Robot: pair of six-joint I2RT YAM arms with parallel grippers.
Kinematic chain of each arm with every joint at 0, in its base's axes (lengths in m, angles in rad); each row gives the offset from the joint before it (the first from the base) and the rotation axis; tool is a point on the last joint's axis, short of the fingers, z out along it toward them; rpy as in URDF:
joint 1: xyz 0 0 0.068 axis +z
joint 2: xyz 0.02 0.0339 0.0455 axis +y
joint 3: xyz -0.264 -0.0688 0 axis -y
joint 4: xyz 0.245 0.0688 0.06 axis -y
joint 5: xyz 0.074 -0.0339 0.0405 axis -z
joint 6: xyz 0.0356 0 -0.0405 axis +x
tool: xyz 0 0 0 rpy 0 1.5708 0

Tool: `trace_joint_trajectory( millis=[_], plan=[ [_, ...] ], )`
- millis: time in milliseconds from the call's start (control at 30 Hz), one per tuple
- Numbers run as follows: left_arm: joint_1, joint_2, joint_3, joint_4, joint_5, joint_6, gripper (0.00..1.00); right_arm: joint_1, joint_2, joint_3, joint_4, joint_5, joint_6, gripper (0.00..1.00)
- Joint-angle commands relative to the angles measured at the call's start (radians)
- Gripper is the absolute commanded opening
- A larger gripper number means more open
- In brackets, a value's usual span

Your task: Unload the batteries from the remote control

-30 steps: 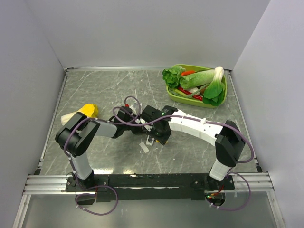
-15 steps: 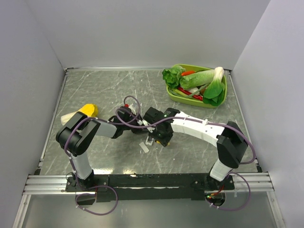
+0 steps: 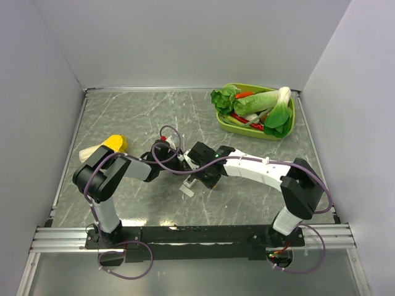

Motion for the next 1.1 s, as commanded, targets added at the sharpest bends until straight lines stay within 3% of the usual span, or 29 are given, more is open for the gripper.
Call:
trace_joint_trajectory(
  millis=[0,233,433,600,867,1067],
  plan=[
    [-0.013,0.02,-0.041,-0.069,-0.015,0.005,0.2,-0.01,-0.027,0.036,0.106,0.035,-0.003,0.0],
    [-0.013,-0.017,-0.034,-0.117,-0.018,0.009,0.22,-0.012,-0.026,0.07,0.014,0.053,-0.012,0.0],
    [-0.013,-0.136,-0.006,-0.236,-0.038,0.021,0.26,-0.015,-0.076,0.071,-0.081,0.032,-0.015,0.0],
    [-0.011,-0.236,0.009,-0.359,-0.142,0.067,0.31,-0.015,-0.107,0.08,-0.17,0.082,-0.01,0.0],
    [-0.008,-0.252,0.039,-0.482,-0.277,0.127,0.24,-0.013,-0.099,0.132,-0.222,0.088,-0.012,0.0],
    [-0.014,-0.202,0.019,-0.389,-0.161,0.123,0.17,-0.015,-0.086,0.123,-0.226,0.078,-0.013,0.0]
  ],
)
